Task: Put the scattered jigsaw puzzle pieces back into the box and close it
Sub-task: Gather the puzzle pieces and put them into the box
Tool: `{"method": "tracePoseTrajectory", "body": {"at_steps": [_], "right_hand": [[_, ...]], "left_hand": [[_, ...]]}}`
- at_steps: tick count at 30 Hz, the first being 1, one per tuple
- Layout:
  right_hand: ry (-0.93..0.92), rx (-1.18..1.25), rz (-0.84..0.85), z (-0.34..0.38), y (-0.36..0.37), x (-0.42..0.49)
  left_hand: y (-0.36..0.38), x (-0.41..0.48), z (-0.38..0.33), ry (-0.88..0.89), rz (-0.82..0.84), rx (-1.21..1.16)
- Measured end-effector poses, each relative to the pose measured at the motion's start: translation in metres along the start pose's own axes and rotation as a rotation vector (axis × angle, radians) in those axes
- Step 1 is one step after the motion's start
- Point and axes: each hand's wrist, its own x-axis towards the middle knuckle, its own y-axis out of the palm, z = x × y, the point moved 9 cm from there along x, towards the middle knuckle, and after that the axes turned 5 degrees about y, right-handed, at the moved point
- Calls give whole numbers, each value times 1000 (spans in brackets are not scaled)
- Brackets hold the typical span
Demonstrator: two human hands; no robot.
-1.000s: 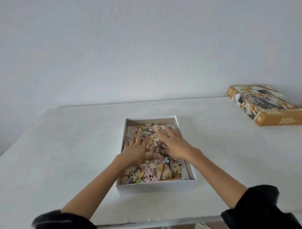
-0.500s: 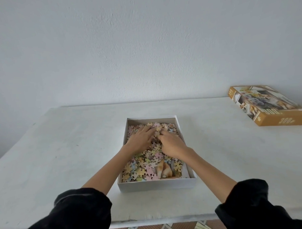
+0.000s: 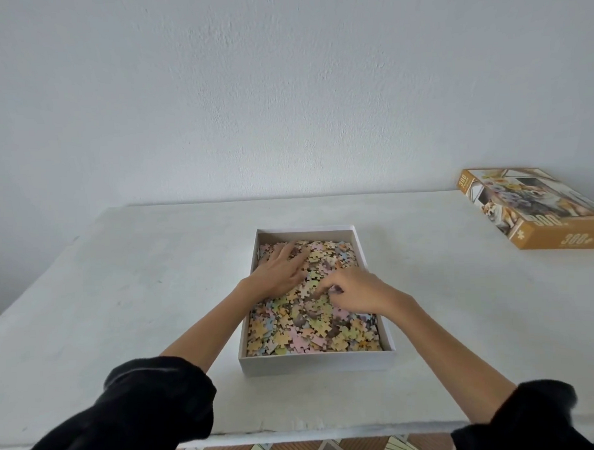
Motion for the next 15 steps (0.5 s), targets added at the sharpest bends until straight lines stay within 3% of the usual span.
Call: {"method": "tracePoseTrajectory", "body": {"at_steps": [3,7,15], "right_hand": [[32,-51,-64,-8,-13,-1],[94,-228,176,-18,8,-4],[89,37,-247,-14,-33,22]], "left_hand": [[1,-17,-3,-72,60,-36],[9,-38,0,-70,286,57],[-33,-17,-17,81,-128,-213]]}}
